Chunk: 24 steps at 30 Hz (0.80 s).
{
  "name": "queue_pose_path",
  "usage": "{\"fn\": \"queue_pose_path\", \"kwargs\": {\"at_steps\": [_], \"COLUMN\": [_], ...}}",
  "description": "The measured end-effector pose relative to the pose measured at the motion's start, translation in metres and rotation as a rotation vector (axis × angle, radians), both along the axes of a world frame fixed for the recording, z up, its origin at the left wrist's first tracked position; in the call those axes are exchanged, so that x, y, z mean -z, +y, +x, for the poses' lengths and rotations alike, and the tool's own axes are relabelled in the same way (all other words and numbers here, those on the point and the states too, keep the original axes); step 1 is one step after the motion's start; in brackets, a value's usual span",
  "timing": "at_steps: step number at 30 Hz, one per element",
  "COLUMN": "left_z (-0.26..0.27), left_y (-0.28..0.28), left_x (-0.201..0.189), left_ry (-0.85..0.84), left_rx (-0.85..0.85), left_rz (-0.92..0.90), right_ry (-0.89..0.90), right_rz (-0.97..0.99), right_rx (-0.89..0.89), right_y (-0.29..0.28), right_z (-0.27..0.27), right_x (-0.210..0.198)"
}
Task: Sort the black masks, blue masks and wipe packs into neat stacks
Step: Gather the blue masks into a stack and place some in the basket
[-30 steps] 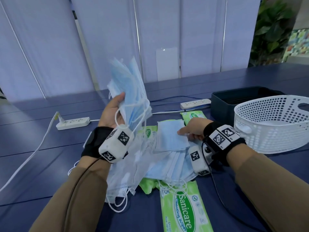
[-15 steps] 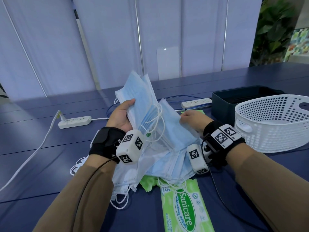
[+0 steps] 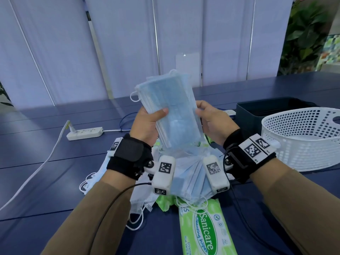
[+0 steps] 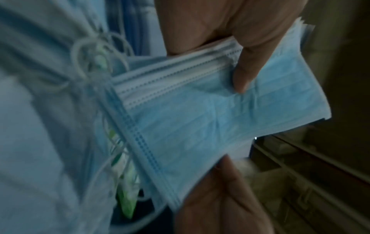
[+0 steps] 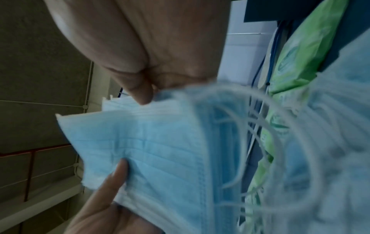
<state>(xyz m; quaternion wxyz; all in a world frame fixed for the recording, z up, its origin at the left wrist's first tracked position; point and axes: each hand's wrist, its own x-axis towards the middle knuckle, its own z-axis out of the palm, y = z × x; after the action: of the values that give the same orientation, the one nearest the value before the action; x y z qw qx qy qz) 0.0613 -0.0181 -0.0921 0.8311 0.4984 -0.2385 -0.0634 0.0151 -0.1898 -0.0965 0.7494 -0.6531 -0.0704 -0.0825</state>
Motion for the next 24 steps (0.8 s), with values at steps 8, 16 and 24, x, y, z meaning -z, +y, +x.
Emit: {"fn": "queue_pose_path", "kwargs": {"at_steps": [8,16,24], "left_z": [-0.006,-0.017,-0.011], "left_y": [-0.008,-0.016,-0.006], "left_x": [0.007,-0.004,-0.003], "left_ry": [-0.088,-0.282,-0.433], "left_rx": [0.038,-0.053,-0.027], "left_rz": [0.125,0.089,0.251], "right_ry": [-0.136,-0.338,-0.381], "right_rz": [-0.13,-0.207,-0.3], "right_rx": [-0.009,0.028,0.031], "right_y": [0.005,0.015,0.0], "right_z": [-0.004,-0.01,-0.017], "right_x": [-0.004,-0.009,-0.023]}}
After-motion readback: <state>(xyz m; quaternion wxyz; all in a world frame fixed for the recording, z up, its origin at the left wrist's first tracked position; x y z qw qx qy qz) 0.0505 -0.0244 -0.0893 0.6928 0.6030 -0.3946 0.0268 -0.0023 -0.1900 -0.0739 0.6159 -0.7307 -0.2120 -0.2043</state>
